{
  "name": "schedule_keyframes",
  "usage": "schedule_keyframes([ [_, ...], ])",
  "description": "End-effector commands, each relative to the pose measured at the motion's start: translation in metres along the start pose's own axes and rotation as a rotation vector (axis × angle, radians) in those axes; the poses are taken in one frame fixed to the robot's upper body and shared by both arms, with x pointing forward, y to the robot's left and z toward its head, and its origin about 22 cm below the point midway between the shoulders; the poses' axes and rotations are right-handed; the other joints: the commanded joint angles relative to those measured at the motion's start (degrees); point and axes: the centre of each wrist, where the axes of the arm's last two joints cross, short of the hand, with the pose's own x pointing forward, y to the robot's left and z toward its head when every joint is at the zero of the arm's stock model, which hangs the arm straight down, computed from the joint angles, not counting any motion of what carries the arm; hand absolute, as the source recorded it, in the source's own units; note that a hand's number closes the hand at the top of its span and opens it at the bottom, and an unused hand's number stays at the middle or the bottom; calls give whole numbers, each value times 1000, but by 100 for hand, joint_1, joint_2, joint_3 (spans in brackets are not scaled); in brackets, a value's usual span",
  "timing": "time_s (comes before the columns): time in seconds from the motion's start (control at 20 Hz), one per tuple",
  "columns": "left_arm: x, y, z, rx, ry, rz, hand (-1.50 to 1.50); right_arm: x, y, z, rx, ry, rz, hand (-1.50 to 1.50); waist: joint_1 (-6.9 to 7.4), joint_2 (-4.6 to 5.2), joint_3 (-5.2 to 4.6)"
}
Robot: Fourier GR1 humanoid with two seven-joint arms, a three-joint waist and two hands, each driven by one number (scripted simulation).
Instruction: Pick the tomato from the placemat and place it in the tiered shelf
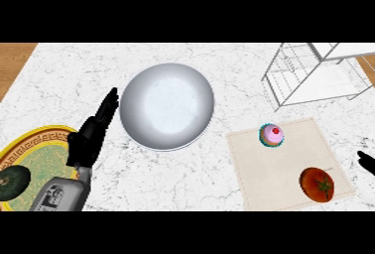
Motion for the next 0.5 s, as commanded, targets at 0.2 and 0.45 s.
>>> schedule_keyframes([
  [0.2,-7,4,12,12,4,-5,0,15,19,-10,3,27,29,-150,6,-1,0],
  [0.45,-2,-2,6,7,1,-20,0,-19,30,-3,35,42,63,-150,4,-1,3],
])
